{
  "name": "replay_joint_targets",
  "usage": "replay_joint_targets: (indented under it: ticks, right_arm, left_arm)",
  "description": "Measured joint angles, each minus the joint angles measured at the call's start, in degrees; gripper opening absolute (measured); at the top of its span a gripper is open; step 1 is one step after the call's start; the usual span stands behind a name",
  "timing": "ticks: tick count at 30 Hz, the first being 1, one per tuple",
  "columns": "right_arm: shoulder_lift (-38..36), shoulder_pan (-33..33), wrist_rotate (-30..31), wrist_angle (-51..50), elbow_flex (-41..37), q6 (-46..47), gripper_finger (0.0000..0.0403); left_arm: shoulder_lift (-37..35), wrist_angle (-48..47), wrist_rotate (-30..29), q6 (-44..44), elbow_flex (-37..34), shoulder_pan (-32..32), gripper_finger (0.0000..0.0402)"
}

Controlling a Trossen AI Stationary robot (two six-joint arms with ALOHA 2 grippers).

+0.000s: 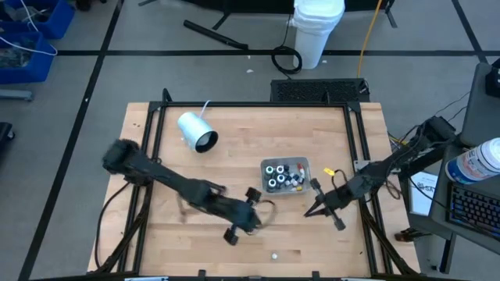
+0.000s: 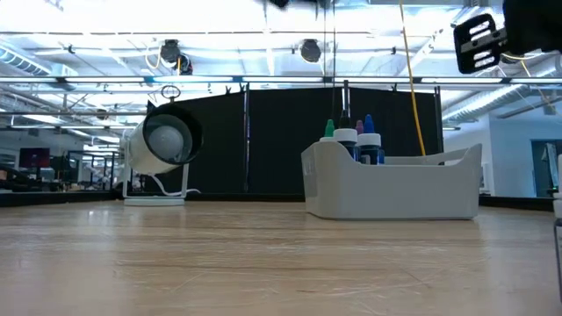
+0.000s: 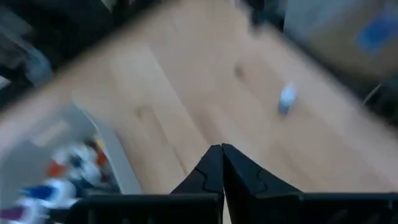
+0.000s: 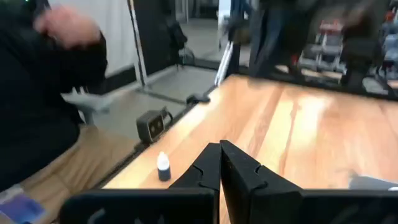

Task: Pick & Place food coloring
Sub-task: Put the small blue food coloring bottle into the gray bin

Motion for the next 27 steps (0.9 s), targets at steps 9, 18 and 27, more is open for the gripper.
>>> replay_joint_targets:
  ticks: [9,18,27]
  right_arm:
    - [18.0,3.9,3.7,-16.1,19.3,-4.0,0.0000]
    - [35.7,6.2,3.0,-28.2,40.2,-5.7,0.0034]
    - [44.5,5.6,0.0,-28.9,45.4,-5.2,0.0148]
  left_arm:
    - [-15.7,31.6,0.6,-11.9,-28.0,1.4,0.0004]
    - [-16.4,43.7,-1.1,-9.9,-35.6,1.1,0.0026]
    - [-16.4,41.4,-1.8,-11.7,-36.3,0.5,0.0004]
